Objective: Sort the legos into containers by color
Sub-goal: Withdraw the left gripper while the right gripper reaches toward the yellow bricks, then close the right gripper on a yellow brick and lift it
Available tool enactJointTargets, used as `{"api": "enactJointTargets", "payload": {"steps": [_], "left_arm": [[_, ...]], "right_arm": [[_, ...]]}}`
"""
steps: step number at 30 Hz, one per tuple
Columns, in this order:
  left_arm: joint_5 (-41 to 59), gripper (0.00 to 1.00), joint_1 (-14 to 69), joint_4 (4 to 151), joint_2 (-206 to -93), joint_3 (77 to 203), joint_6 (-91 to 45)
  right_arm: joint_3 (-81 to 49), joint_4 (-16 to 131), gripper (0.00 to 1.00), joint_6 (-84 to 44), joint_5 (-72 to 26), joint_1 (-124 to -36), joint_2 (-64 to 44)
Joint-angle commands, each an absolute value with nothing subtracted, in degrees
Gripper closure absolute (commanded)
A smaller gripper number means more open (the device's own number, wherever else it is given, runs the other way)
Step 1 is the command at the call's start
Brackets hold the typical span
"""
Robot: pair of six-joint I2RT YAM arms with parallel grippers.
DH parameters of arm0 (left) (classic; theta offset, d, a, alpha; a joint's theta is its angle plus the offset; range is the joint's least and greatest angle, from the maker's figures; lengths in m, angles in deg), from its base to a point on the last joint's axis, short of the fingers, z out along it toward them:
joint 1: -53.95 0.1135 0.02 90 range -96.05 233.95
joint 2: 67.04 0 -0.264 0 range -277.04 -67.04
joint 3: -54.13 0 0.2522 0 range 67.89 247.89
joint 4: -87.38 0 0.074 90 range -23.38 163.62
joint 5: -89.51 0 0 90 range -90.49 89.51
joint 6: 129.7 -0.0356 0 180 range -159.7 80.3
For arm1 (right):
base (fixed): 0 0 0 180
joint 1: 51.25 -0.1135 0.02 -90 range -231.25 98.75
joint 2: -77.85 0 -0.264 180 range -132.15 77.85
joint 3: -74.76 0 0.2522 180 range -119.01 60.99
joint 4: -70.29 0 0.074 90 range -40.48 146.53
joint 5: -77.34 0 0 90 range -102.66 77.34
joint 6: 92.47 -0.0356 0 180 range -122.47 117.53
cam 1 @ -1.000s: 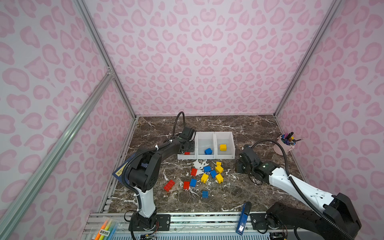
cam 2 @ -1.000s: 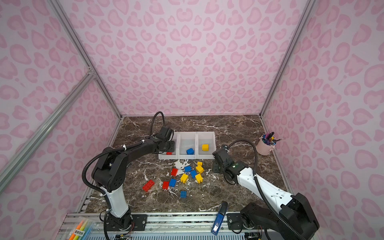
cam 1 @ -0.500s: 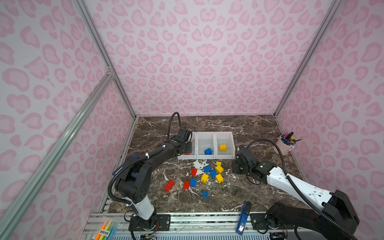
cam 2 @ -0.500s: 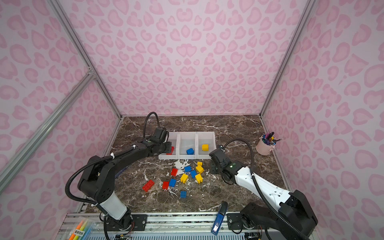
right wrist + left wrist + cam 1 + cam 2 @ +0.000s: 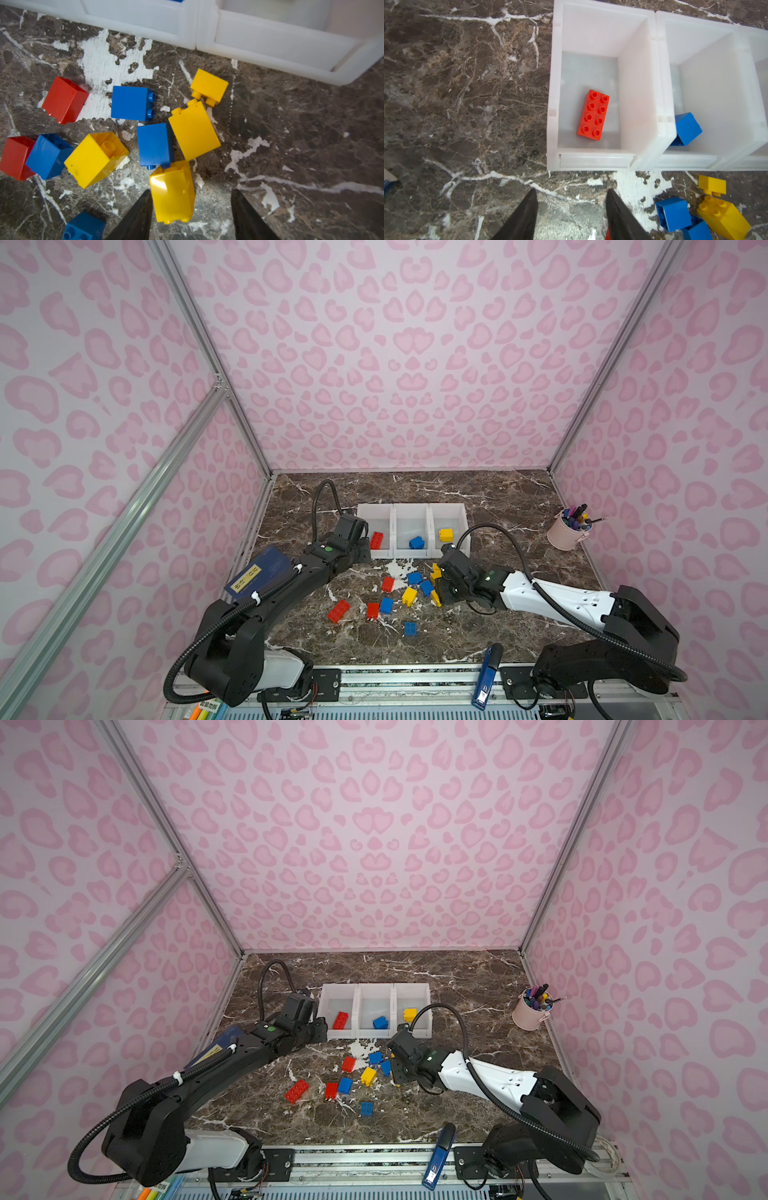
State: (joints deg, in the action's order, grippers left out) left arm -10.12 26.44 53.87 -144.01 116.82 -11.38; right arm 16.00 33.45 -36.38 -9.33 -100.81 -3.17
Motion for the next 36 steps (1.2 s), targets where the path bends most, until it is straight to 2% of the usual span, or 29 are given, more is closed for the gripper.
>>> {"api": "enactJointTargets", "payload": {"steps": [1,17,28,36], "left_arm": [[-11.4,0.44,26.4,54.3,-141.8,114.8,-9.0],[-11.6,0.44,26.3,54.1,-137.3,110.2,-6.6],[-11.7,0.44,26.3,53.9,-136.8,109.7,-6.3],[-11.8,0.44,26.3,53.8,-136.5,109.8,-6.4]], "right_arm": [[15.4,35.3,0.39,-37.0,-10.0,-101.4,-4.4],[14.7,36.2,0.44,-37.7,-9.7,-103.0,-10.4],[14.8,36.0,0.6,-38.2,-9.4,-103.2,-10.9],[12.9,31.3,0.62,-36.6,-7.7,-103.2,-7.2]]}}
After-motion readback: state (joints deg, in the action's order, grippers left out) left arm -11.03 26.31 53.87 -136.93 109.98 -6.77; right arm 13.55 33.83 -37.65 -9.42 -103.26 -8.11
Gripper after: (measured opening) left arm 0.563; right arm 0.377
